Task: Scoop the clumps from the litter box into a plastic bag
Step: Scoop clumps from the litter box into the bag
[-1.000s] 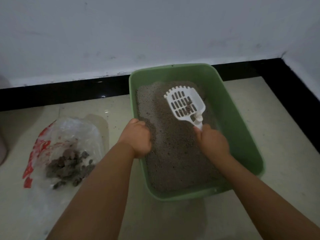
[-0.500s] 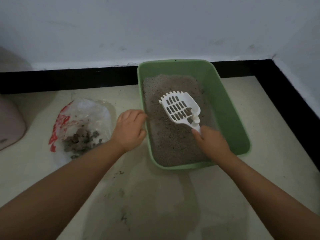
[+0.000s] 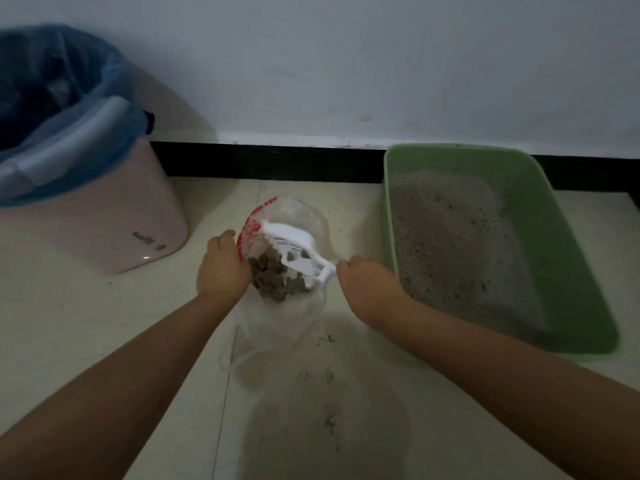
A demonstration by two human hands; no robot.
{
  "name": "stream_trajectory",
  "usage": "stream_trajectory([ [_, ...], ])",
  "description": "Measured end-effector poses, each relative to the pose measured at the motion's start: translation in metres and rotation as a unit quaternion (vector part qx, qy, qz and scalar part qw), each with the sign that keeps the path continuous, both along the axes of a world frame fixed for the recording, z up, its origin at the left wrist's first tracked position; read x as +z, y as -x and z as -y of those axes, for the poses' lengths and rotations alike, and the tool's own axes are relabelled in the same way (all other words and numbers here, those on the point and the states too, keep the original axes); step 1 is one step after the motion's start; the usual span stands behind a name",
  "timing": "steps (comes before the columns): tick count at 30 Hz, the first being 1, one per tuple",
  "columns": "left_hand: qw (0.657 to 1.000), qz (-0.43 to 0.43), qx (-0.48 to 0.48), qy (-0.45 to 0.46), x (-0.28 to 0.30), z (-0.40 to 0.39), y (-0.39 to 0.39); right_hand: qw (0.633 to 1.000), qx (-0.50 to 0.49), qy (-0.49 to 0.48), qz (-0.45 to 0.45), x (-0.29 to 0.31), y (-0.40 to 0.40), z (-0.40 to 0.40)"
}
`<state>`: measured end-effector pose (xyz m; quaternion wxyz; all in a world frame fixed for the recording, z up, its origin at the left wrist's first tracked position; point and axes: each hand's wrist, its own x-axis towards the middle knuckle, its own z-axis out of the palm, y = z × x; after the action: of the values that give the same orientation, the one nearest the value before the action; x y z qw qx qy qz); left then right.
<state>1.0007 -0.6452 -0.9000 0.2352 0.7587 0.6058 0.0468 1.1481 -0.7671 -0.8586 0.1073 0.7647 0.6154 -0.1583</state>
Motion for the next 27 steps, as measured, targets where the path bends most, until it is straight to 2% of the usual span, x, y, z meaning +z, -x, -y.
stream_trajectory([
  [5,1.0,0.023,-0.018,-0.003,-0.001,0.001,-0.007,0.998,-0.008,-0.042,0.043,-0.002,0.008,-0.007],
  [8,0.999,-0.014,-0.042,-0.031,-0.002,0.005,-0.012,0.991,-0.022,-0.108,0.075,0.001,-0.002,-0.005],
  [11,0.99,-0.074,-0.068,-0.095,0.0,0.008,-0.016,0.993,-0.068,-0.091,0.024,0.001,-0.016,0.003],
  [13,0.984,-0.069,-0.107,-0.128,0.004,0.013,-0.025,0.99,-0.109,-0.087,-0.01,0.005,-0.031,0.016],
  [14,0.977,-0.065,-0.139,-0.147,0.005,0.016,-0.03,0.982,-0.141,-0.119,-0.029,0.005,-0.04,0.026],
  [16,0.955,-0.041,-0.212,-0.204,0.008,0.022,-0.044,0.963,-0.198,-0.182,-0.019,0.009,-0.057,0.045],
  [18,0.937,0.018,-0.285,-0.201,0.011,0.035,-0.065,0.959,-0.218,-0.174,0.055,0.015,-0.076,0.069],
  [20,0.899,0.04,-0.39,-0.196,0.014,0.052,-0.088,0.95,-0.289,-0.071,0.098,0.022,-0.091,0.095],
  [22,0.836,0.025,-0.499,-0.225,0.015,0.07,-0.108,0.927,-0.357,0.02,0.114,0.024,-0.098,0.122],
  [24,0.787,0.032,-0.569,-0.237,0.007,0.087,-0.127,0.911,-0.38,0.075,0.142,0.022,-0.097,0.144],
  [27,0.748,-0.014,-0.637,-0.183,0.003,0.107,-0.143,0.899,-0.389,0.141,0.143,0.018,-0.095,0.163],
])
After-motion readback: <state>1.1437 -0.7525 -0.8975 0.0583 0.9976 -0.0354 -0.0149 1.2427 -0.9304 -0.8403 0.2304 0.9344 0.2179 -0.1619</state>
